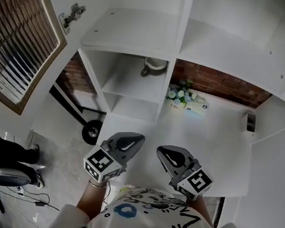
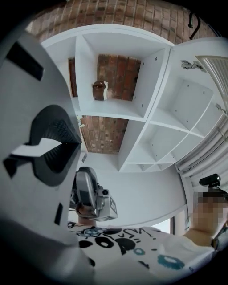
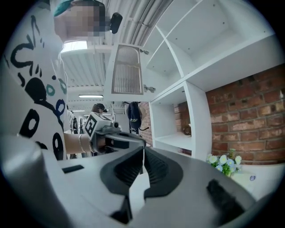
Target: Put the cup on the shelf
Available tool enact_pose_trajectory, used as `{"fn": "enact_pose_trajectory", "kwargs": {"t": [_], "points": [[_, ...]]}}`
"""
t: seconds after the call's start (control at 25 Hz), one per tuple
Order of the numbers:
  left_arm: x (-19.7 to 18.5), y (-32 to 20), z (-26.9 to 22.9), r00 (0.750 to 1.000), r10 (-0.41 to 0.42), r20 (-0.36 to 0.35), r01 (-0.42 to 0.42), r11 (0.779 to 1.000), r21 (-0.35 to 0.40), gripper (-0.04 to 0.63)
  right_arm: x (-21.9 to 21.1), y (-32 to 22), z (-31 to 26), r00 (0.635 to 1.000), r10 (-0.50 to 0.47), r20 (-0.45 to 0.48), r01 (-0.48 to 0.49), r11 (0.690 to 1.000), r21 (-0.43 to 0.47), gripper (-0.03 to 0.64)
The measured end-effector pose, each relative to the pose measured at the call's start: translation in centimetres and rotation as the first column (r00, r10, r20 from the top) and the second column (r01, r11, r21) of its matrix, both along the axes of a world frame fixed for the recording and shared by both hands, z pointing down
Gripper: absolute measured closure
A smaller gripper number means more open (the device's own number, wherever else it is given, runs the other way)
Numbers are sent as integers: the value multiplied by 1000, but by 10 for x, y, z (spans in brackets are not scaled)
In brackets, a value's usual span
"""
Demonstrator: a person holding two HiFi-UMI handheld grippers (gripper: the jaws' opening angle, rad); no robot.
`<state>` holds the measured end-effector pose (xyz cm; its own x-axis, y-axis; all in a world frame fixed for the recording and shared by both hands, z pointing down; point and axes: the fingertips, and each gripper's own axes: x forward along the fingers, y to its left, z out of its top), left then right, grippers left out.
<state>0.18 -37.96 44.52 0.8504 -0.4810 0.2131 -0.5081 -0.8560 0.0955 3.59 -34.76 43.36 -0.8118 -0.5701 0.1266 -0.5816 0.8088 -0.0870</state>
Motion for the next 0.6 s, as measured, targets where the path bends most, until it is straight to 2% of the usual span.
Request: {"fn": "enact_pose_trajectory", "kwargs": {"t": [0.16,0.28,0.44,0.6], "points": [[4,27,10,1000,29,-2,-29,999,-34,580,4,2,5,1000,30,-7,-30,1000,-8,589],[5,40,17,999,26,-29,-28,997,-68,580,9,4,8,998,56,-20,-57,998,-15,589],[13,52,16,999,32,-41,-34,997,-68,580,18,3,4,993,121,11,-121,993,2,591],[19,63,15,997,62,-43,-65,995,-73,580,21,10,11,995,101,-13,-101,994,29,591]]}}
